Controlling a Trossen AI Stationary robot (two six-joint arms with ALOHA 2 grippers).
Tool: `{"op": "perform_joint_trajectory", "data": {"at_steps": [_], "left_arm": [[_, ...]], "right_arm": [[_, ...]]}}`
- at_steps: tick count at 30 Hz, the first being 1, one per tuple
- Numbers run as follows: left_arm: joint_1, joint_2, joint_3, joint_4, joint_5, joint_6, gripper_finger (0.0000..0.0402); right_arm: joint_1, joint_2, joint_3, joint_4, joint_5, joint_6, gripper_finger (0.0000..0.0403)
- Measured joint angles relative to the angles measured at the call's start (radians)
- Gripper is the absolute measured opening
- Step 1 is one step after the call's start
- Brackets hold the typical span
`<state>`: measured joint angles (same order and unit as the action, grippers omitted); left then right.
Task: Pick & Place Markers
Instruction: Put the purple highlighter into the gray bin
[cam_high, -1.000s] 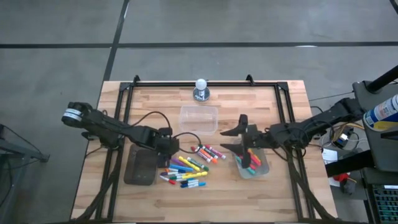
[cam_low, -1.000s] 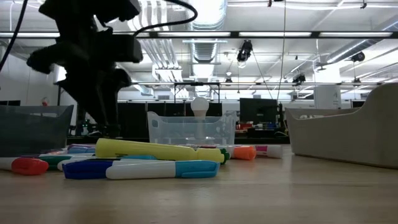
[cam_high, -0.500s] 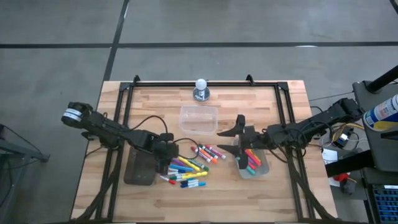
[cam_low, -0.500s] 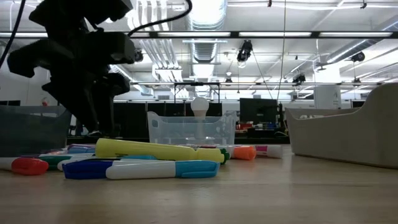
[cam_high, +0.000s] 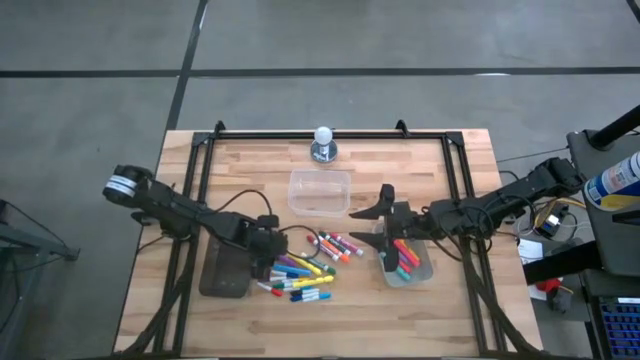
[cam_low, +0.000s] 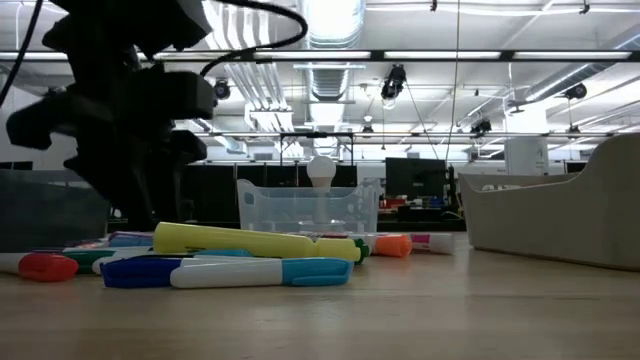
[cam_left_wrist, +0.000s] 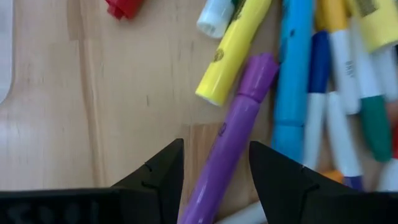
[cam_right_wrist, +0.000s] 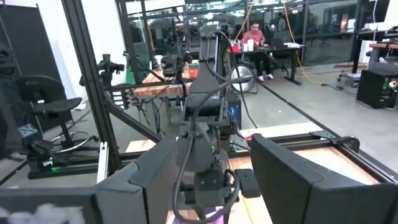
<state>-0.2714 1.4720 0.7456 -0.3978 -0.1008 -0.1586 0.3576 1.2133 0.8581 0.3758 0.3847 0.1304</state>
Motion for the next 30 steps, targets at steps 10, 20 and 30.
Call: {"op": "perform_joint_trajectory", "data": {"at_steps": [10, 20, 30], "left_arm": [[0.000, 0.099, 0.031, 0.000, -0.005, -0.008, 0.0174], [0.002, 0.099, 0.064, 0.009, -0.024, 0.000, 0.0087], [0.017, 0.095, 0.081, 0.034, -0.030, 0.007, 0.0019]], "right_arm": [[0.000, 0.000, 0.000, -0.004, 0.000, 0.000, 0.0199], [0.000, 0.000, -0.001, -0.004, 0.000, 0.000, 0.0199], [0.000, 0.000, -0.001, -0.004, 0.000, 0.000, 0.0199]]}}
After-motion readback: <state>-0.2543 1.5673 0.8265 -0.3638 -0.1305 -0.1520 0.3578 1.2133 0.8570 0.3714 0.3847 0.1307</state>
